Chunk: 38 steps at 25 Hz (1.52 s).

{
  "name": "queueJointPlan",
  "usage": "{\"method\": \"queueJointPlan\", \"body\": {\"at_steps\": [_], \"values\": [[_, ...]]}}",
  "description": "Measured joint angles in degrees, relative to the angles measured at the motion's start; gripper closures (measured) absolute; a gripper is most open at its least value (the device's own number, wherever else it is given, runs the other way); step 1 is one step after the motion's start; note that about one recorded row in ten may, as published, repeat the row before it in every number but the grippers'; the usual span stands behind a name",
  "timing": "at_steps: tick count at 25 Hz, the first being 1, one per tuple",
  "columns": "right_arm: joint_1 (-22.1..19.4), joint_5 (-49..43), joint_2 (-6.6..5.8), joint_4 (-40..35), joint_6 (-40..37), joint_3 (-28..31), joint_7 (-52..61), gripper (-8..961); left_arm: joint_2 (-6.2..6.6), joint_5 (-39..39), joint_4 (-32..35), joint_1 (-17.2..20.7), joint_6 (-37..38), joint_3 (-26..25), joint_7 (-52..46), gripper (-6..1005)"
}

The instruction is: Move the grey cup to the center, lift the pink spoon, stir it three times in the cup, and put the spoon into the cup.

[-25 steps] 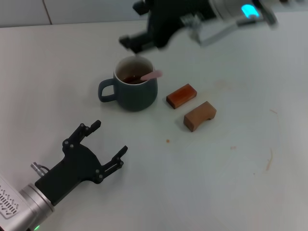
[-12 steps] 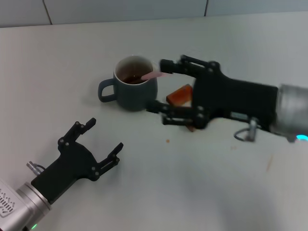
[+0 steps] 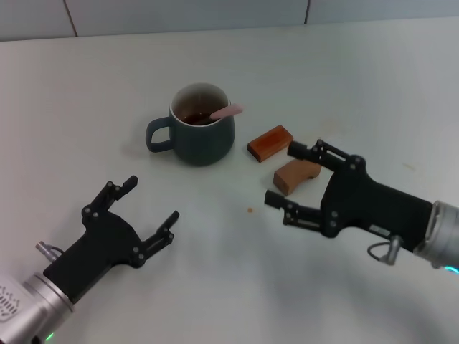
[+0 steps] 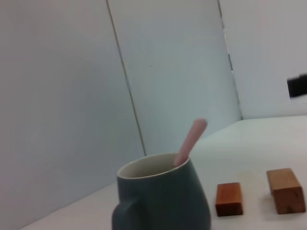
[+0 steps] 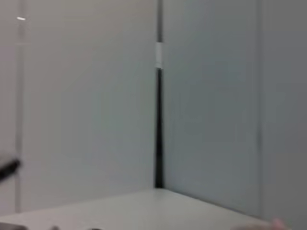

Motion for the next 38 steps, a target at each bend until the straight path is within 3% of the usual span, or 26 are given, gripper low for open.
{"method": "queueJointPlan", "body": {"at_steps": [4,12,29,38], "values": [[4.18,5.72,0.32,8.36,3.26,1.73,-3.78,122,-0.1,-0.05,-0.63,-0.76,-2.23,-3.47,0.0,149],[9.18,6.52,0.27,9.09,14.73,-2.6,0.28,123,-0.09,0.13,-0.53,-3.56,-4.92,-5.46,-1.83,149],[11.01,6.92,0.34,8.02,22.28,-7.25,2.77,124,-0.04,0.41,-0.91,-3.89,-6.54,-4.97,-2.2,149],[11.1,7.02,0.33,7.91,22.55,-7.33,3.05,124,-0.12,0.43,-1.2,-4.59,-7.59,-4.86,-2.2,149]]}}
